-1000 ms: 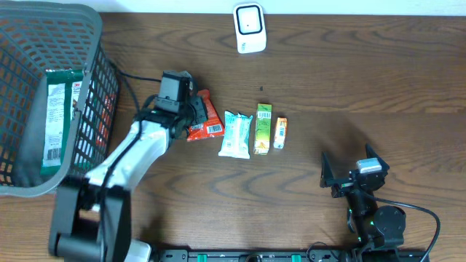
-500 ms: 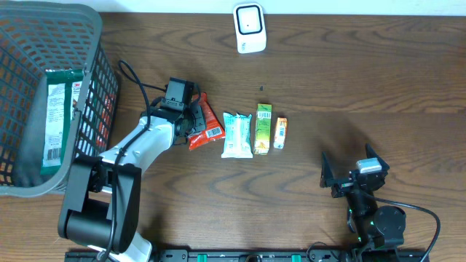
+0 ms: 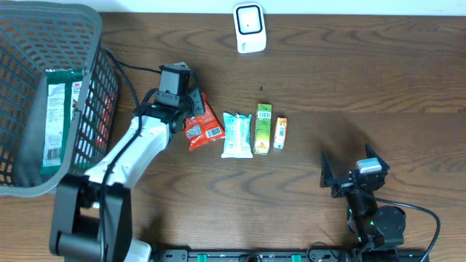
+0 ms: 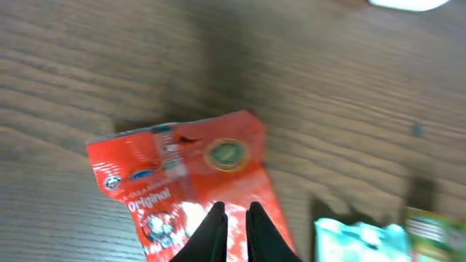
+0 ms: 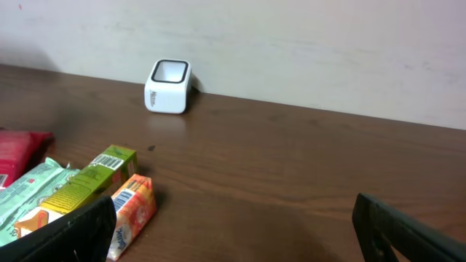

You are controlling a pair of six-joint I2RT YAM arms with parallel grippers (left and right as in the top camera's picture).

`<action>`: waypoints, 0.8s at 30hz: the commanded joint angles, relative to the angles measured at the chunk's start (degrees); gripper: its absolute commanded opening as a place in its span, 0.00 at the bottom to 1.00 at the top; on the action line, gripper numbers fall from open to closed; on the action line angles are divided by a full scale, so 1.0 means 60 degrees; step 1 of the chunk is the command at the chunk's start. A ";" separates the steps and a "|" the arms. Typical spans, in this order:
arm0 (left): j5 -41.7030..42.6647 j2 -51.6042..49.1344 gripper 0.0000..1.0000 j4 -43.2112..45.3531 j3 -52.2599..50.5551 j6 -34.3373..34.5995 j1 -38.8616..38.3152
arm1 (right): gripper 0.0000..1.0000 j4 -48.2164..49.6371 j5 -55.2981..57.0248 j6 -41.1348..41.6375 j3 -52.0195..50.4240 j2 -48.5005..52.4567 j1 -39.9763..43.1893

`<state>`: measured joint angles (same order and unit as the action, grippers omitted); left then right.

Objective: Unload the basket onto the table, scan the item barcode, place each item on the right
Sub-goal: 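Lower the red bag onto the table left of the wipe pack, then push the red bag with the left gripper to straighten it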

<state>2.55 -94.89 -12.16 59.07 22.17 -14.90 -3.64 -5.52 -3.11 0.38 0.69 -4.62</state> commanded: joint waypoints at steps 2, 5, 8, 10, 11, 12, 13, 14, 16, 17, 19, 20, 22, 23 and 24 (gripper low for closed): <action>-0.0576 -0.0878 0.12 0.0288 0.0051 -0.0237 0.0004 | 0.99 -0.0040 0.0047 0.0120 -0.0011 -0.0044 0.0040; -0.0576 -0.1268 0.12 0.0579 0.0051 -0.0266 0.0004 | 0.99 -0.0040 0.0047 0.0120 -0.0011 -0.0044 0.0040; -0.0499 -0.1625 0.12 0.0761 0.0051 -0.0262 0.0004 | 0.99 -0.0040 0.0047 0.0120 -0.0011 -0.0044 0.0040; -0.0372 -0.1770 0.12 0.0758 0.0051 -0.0262 0.0004 | 0.99 -0.0040 0.0047 0.0120 -0.0011 -0.0044 0.0040; -0.0299 -0.1829 0.12 0.0758 0.0051 -0.0262 0.0004 | 0.99 -0.0040 0.0044 0.0120 -0.0011 -0.0044 0.0040; -0.0211 -0.1905 0.11 0.0761 0.0051 -0.0262 0.0000 | 0.99 -0.0040 0.0047 0.0120 -0.0011 -0.0044 0.0040; -0.0091 -0.1953 0.11 0.0761 0.0051 -0.0266 -0.0004 | 0.99 -0.0040 0.0047 0.0120 -0.0011 -0.0044 0.0040; 0.0055 -0.2004 0.11 0.0761 0.0051 -0.0266 -0.0007 | 0.99 -0.0040 0.0047 0.0120 -0.0011 -0.0044 0.0040; 0.0495 -0.2029 0.10 0.0758 0.0051 -0.0266 -0.0015 | 0.99 -0.0040 0.0047 0.0120 -0.0011 -0.0044 0.0040; 0.0707 -0.2029 0.08 0.0758 0.0051 -0.0266 -0.0015 | 0.99 -0.0040 0.0047 0.0120 -0.0011 -0.0044 0.0040; 0.1198 -0.2025 0.08 0.0812 0.0051 -0.0270 -0.0015 | 0.99 -0.0040 0.0047 0.0120 -0.0011 -0.0044 0.0040; 0.1417 -0.2025 0.08 0.0841 0.0051 -0.0266 -0.0015 | 0.99 -0.0040 0.0047 0.0120 -0.0011 -0.0044 0.0040; 0.1679 -0.2011 0.08 0.0841 0.0051 -0.0270 -0.0015 | 0.99 -0.0040 0.0047 0.0120 -0.0011 -0.0044 0.0040; 0.1956 -0.2004 0.08 0.0831 0.0051 -0.0335 -0.0015 | 0.99 -0.0040 0.0047 0.0120 -0.0011 -0.0044 0.0040; 0.2142 -0.1971 0.08 0.0831 0.0051 -0.0404 -0.0015 | 0.99 -0.0040 0.0047 0.0120 -0.0011 -0.0044 0.0040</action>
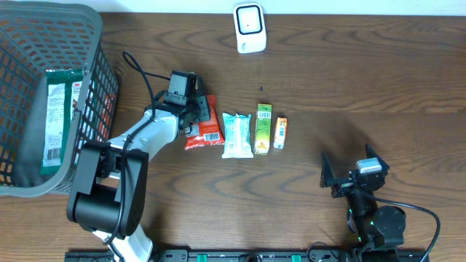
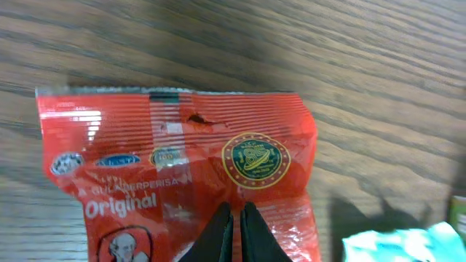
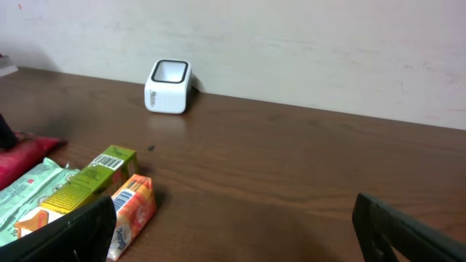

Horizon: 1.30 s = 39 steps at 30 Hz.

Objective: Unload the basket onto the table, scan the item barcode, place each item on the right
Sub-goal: 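Push the red bag with the left gripper to straighten it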

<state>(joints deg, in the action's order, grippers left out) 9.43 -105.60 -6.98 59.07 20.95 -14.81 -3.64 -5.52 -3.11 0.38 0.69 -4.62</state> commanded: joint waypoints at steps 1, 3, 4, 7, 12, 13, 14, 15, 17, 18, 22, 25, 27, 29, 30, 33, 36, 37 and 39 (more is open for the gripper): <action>0.1129 -0.0142 0.08 -0.0033 0.0051 -0.0295 -0.0029 | 0.99 -0.0040 0.0047 0.0120 -0.0011 -0.0044 0.0040; 0.1177 0.0138 0.08 -0.0033 0.0051 -0.0357 -0.0029 | 0.99 -0.0040 0.0047 0.0120 -0.0011 -0.0044 0.0040; 0.1166 0.0357 0.08 -0.0029 0.0055 -0.0423 -0.0025 | 0.99 -0.0040 0.0047 0.0120 -0.0011 -0.0044 0.0040; 0.0718 0.1140 0.08 -0.0033 0.0055 -0.0423 -0.0025 | 0.99 -0.0040 0.0047 0.0120 -0.0011 -0.0044 0.0040; -0.0146 0.2208 0.09 -0.0295 0.0055 -0.0419 -0.0025 | 0.99 -0.0040 0.0047 0.0120 -0.0011 -0.0044 0.0040; -0.0401 0.2339 0.09 -0.0452 0.0051 -0.0419 -0.0025 | 0.99 -0.0040 0.0047 0.0120 -0.0011 -0.0044 0.0040; -0.0710 0.2404 0.09 -0.0612 0.0051 -0.0419 -0.0025 | 0.99 -0.0040 0.0047 0.0120 -0.0011 -0.0044 0.0040; -0.0984 0.2408 0.09 -0.0758 0.0051 -0.0419 -0.0025 | 0.99 -0.0040 0.0047 0.0120 -0.0011 -0.0044 0.0040; -0.1668 0.2313 0.09 -0.1082 0.0051 -0.0419 -0.0018 | 0.99 -0.0040 0.0047 0.0120 -0.0011 -0.0044 0.0040; -0.2014 0.2218 0.09 -0.1224 0.0051 -0.0423 -0.0018 | 0.99 -0.0040 0.0047 0.0120 -0.0011 -0.0044 0.0040; -0.2667 0.1738 0.09 -0.1362 0.0051 -0.0641 -0.0015 | 0.99 -0.0040 0.0047 0.0120 -0.0011 -0.0044 0.0040; -0.3071 0.1319 0.09 -0.1246 0.0051 -0.0634 0.0004 | 0.99 -0.0040 0.0047 0.0120 -0.0011 -0.0044 0.0040; -0.3326 0.1060 0.09 -0.1126 0.0051 -0.0634 0.0029 | 0.99 -0.0040 0.0044 0.0120 -0.0011 -0.0044 0.0040; -0.3450 0.0827 0.09 -0.1009 0.0051 -0.0637 0.0106 | 0.99 -0.0040 0.0047 0.0120 -0.0011 -0.0044 0.0040; -0.3442 0.0758 0.09 -0.0962 0.0051 -0.0634 0.0146 | 0.99 -0.0040 0.0047 0.0120 -0.0011 -0.0044 0.0040; -0.3432 0.0492 0.09 -0.0900 0.0051 -0.0630 0.0317 | 0.99 -0.0040 0.0047 0.0120 -0.0011 -0.0044 0.0040; -0.3158 0.0310 0.09 -0.0929 0.0051 -0.0634 0.0404 | 0.99 -0.0040 0.0047 0.0120 -0.0011 -0.0044 0.0040; -0.2954 0.0266 0.09 -0.0929 0.0051 -0.0637 0.0423 | 0.99 -0.0040 0.0047 0.0120 -0.0011 -0.0044 0.0040; -0.2361 0.0197 0.09 -0.0925 0.0051 -0.0754 0.0423 | 0.99 -0.0040 0.0047 0.0120 -0.0011 -0.0044 0.0040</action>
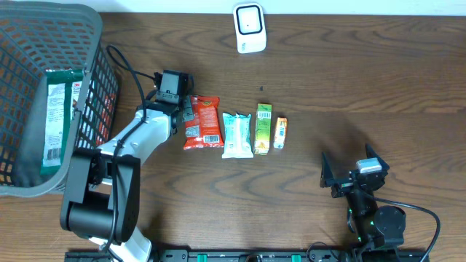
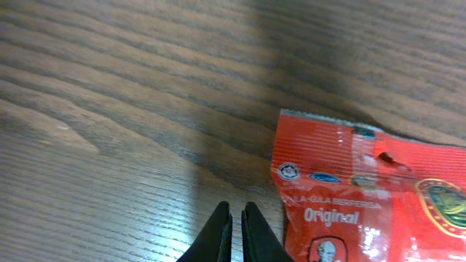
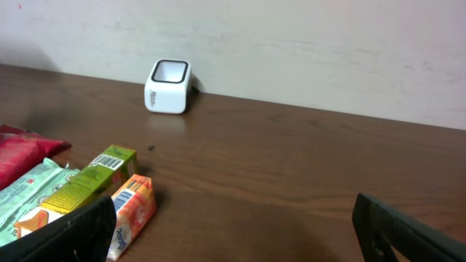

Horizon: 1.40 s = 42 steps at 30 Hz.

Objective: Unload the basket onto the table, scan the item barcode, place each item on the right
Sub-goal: 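Push the red bag with the left gripper to straighten it, then move the left gripper back into the basket for another item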

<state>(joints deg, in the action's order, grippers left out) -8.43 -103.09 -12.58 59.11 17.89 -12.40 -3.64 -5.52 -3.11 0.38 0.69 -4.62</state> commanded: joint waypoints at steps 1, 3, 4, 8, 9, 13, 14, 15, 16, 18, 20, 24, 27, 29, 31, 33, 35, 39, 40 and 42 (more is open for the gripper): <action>0.0903 -0.0237 0.09 0.0011 0.0044 -0.0302 0.0022 | 0.99 -0.0040 0.0047 0.0120 -0.0011 -0.0044 0.0040; 0.1195 -0.0277 0.09 0.0000 0.0044 -0.0295 0.0018 | 0.99 -0.0040 0.0047 0.0120 -0.0011 -0.0044 0.0040; 0.1370 -0.0310 0.09 0.0000 0.0044 -0.0299 0.0018 | 0.99 -0.0040 0.0047 0.0120 -0.0011 -0.0044 0.0040; 0.1559 -0.0448 0.09 -0.0011 0.0044 -0.0295 0.0018 | 0.99 -0.0040 0.0047 0.0120 -0.0011 -0.0044 0.0040; 0.1570 -0.0448 0.09 -0.0022 0.0044 -0.0291 0.0018 | 0.99 -0.0040 0.0047 0.0120 -0.0011 -0.0044 0.0040; 0.2295 -0.0448 0.09 -0.0025 0.0044 -0.0295 0.0018 | 0.99 -0.0040 0.0047 0.0120 -0.0011 -0.0044 0.0040; 0.2495 -0.0448 0.09 -0.0029 0.0044 -0.0295 0.0018 | 0.99 -0.0040 0.0047 0.0120 -0.0011 -0.0044 0.0040; 0.2663 -0.0448 0.09 -0.0033 0.0044 -0.0291 0.0018 | 0.99 -0.0040 0.0047 0.0120 -0.0011 -0.0044 0.0040; 0.2878 -0.0448 0.09 -0.0033 0.0044 -0.0288 0.0018 | 0.99 -0.0040 0.0047 0.0120 -0.0011 -0.0044 0.0040; 0.3395 -0.0444 0.09 -0.0029 0.0044 -0.0248 0.0018 | 0.99 -0.0040 0.0047 0.0120 -0.0011 -0.0044 0.0040; 0.3508 -0.0382 0.09 -0.0022 0.0044 -0.0182 0.0018 | 0.99 -0.0040 0.0047 0.0120 -0.0011 -0.0044 0.0040; 0.3508 0.0124 0.12 -0.0080 0.0146 -0.0189 0.0022 | 0.99 -0.0040 0.0047 0.0120 -0.0011 -0.0044 0.0040; 0.3442 0.0856 0.15 -0.0543 0.0612 -0.0193 0.0073 | 0.99 -0.0040 0.0047 0.0120 -0.0011 -0.0044 0.0040; 0.3417 0.1341 0.17 -0.1075 0.1147 -0.0193 0.0153 | 0.99 -0.0040 0.0047 0.0120 -0.0011 -0.0044 0.0040; 0.3180 0.1854 0.23 -0.2102 0.2109 -0.0193 0.0306 | 0.99 -0.0040 0.0047 0.0120 -0.0011 -0.0044 0.0040; 0.2743 0.2160 0.29 -0.3355 0.3289 -0.0204 0.0525 | 0.99 -0.0040 0.0047 0.0120 -0.0011 -0.0044 0.0040; 0.2306 0.2262 0.41 -0.4703 0.4736 -0.0423 0.0834 | 0.99 -0.0040 0.0047 0.0120 -0.0011 -0.0044 0.0040; 0.1279 0.2229 0.59 -0.6805 0.7468 -0.0637 0.1785 | 0.99 -0.0040 0.0047 0.0120 -0.0011 -0.0044 0.0040; 0.1100 0.2229 0.61 -0.7125 0.7989 -0.0659 0.2113 | 0.99 -0.0040 0.0047 0.0120 -0.0011 -0.0044 0.0040; 0.0809 0.2229 0.64 -0.7530 0.8721 -0.0656 0.2834 | 0.99 -0.0040 0.0047 0.0120 -0.0011 -0.0044 0.0040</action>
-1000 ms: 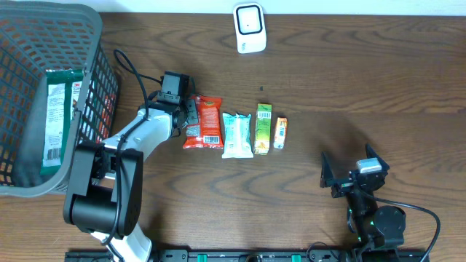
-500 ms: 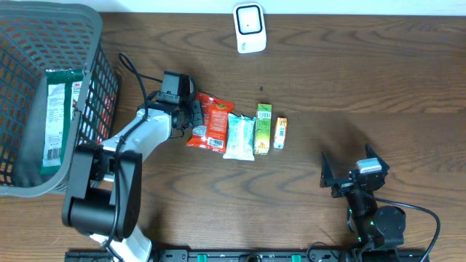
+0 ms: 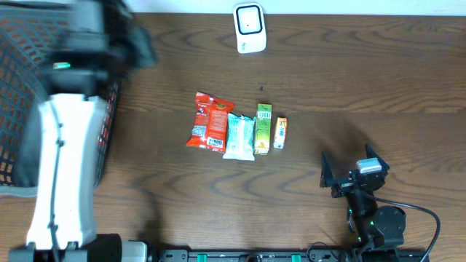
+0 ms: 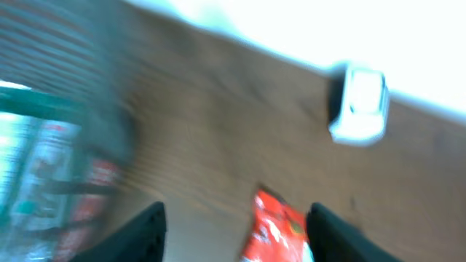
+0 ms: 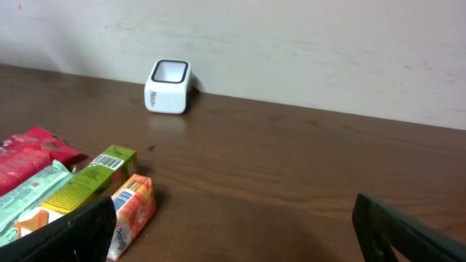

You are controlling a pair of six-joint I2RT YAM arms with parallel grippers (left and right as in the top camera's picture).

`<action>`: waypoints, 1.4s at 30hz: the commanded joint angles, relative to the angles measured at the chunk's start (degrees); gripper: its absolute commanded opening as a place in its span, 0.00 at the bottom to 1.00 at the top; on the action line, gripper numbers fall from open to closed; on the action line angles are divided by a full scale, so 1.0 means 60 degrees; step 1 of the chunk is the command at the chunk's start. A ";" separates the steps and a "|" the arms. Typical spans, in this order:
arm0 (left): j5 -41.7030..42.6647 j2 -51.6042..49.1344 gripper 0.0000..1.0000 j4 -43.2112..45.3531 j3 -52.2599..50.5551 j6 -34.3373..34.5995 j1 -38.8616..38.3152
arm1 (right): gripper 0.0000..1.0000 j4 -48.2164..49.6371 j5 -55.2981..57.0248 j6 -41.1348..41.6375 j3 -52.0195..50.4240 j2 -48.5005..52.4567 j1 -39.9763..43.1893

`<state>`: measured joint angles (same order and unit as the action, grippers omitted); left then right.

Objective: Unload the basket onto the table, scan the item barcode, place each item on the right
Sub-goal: 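Move the left gripper back into the basket for another item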

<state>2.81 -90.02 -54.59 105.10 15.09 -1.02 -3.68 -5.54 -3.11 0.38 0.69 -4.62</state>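
Observation:
Four items lie in a row mid-table: a red snack packet, a pale teal packet, a green box and a small orange box. The white scanner stands at the far edge. My left arm is raised and blurred at the upper left, over the basket. Its gripper is open and empty, with the red packet and the scanner far below it. My right gripper rests open at the near right, well right of the orange box.
A dark mesh basket fills the left end of the table, mostly hidden behind my left arm. Blurred packets show inside it in the left wrist view. The wall runs just behind the scanner.
My left gripper was shut and low at the red packet's left edge. It is now open, high up and further left over the basket. The red packet now touches the teal packet.
My shut left gripper first had its tips on the red packet, which lay tilted left of the row. Then it pressed on the packet's middle. Then the packet lay straight, with the gripper beside it. Now the packet rests against the teal one and the arm is raised.

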 commanded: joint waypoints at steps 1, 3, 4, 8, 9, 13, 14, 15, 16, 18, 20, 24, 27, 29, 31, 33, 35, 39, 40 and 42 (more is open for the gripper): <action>-0.1093 0.0051 0.65 -0.0619 0.1239 -0.0189 0.1311 | 0.99 -0.0033 0.0051 0.0120 -0.0011 -0.0044 0.0040; -0.1082 0.0051 0.70 -0.0754 0.1351 -0.0193 0.2226 | 0.99 -0.0033 0.0051 0.0120 -0.0011 -0.0044 0.0040; -0.1086 0.0007 0.71 -0.0831 0.1337 -0.0197 0.2696 | 0.99 -0.0033 0.0051 0.0120 -0.0011 -0.0044 0.0040; -0.0871 -0.0433 0.86 -0.0951 0.1137 -0.0601 0.4120 | 0.99 -0.0033 0.0051 0.0120 -0.0011 -0.0044 0.0040; -0.0663 -0.0627 0.86 -0.0976 0.1096 -0.0918 0.4415 | 0.99 -0.0033 0.0051 0.0120 -0.0011 -0.0044 0.0040; 0.0025 -0.1479 0.89 -0.1432 0.1082 -0.2036 0.5191 | 0.99 -0.0033 0.0051 0.0120 -0.0011 -0.0044 0.0040; 0.0113 -0.1668 0.90 -0.1555 0.1082 -0.2229 0.5311 | 0.99 -0.0033 0.0051 0.0120 -0.0011 -0.0044 0.0040; 0.0149 -0.1872 0.91 -0.1668 0.1082 -0.2397 0.5417 | 0.99 -0.0033 0.0051 0.0120 -0.0011 -0.0044 0.0040; 0.0146 -0.2080 0.91 -0.1763 0.1082 -0.2550 0.5501 | 0.99 -0.0033 0.0051 0.0120 -0.0011 -0.0044 0.0040; 0.0146 -0.2459 0.92 -0.1847 0.1082 -0.2871 0.5592 | 0.99 -0.0033 0.0051 0.0120 -0.0011 -0.0044 0.0040; 0.0149 -0.2874 0.93 -0.1894 0.1082 -0.3249 0.5625 | 0.99 -0.0033 0.0051 0.0120 -0.0011 -0.0044 0.0040; 0.0146 -0.3712 0.94 -0.2087 0.1082 -0.3730 0.5621 | 0.99 -0.0033 0.0051 0.0120 -0.0011 -0.0044 0.0040; 0.0153 -0.4433 0.96 -0.2189 0.1082 -0.4149 0.5625 | 0.99 -0.0033 0.0051 0.0120 -0.0011 -0.0044 0.0040; 0.0146 -0.4889 0.96 -0.2259 0.1082 -0.4360 0.5625 | 0.99 -0.0033 0.0051 0.0120 -0.0011 -0.0040 0.0040; 0.0149 -0.5380 0.96 -0.2320 0.1082 -0.4444 0.5621 | 0.99 -0.0033 0.0051 0.0120 -0.0011 -0.0040 0.0040; 0.0149 -0.5676 0.96 -0.2324 0.1082 -0.4444 0.5621 | 0.99 -0.0033 0.0051 0.0120 -0.0011 -0.0040 0.0040; 0.0146 -0.6022 0.96 -0.2280 0.1082 -0.4448 0.5621 | 0.99 -0.0033 0.0051 0.0120 -0.0011 -0.0040 0.0040; 0.0153 -0.6612 0.96 -0.2375 0.1064 -0.4441 0.5621 | 0.99 -0.0033 0.0051 0.0120 -0.0011 -0.0040 0.0040; 0.0208 -0.6736 0.96 -0.2357 0.1038 -0.4441 0.5614 | 0.99 -0.0033 0.0051 0.0120 -0.0011 -0.0040 0.0040; 0.0299 -0.6961 0.96 -0.2211 0.1002 -0.4444 0.5614 | 0.99 -0.0033 0.0051 0.0120 -0.0011 -0.0040 0.0040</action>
<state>3.31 -129.75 -68.25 111.81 -10.61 32.56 -3.64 -5.52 -3.11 0.38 0.69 -4.62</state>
